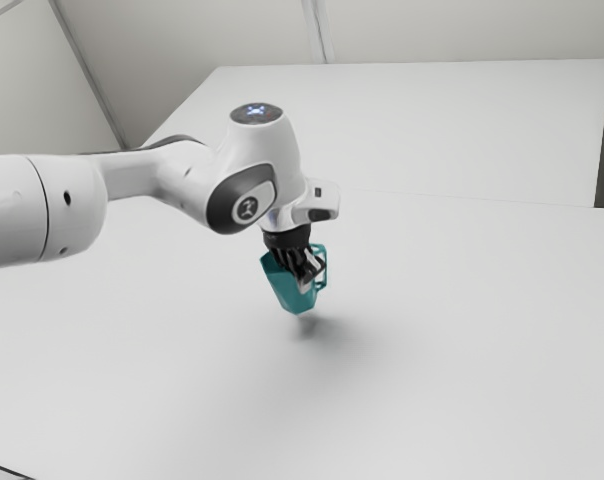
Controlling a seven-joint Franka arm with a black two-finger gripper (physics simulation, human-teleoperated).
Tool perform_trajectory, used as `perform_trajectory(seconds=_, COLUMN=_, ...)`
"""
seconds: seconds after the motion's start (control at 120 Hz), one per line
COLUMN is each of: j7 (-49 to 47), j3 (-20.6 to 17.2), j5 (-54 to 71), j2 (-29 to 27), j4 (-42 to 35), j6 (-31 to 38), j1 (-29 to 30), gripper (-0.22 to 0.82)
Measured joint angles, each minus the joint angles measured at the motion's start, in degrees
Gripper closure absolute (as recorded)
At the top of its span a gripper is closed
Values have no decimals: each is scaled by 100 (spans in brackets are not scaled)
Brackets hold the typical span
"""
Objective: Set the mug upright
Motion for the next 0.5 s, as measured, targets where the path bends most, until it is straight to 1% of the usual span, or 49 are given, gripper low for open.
perform_trajectory(seconds=0.083, j7=-32, j3=-40, j5=193, j2=63, j4=30, j6=-12, j1=195, gripper=79)
perform_trajectory(seconds=0.333, j7=-39, j3=-65, j5=517, j2=383, j4=97, j6=138, j1=494, gripper=79)
perform_trajectory(seconds=0.5, j7=10, j3=-200, j5=574, j2=549, j4=111, j6=296, j1=806, gripper=79)
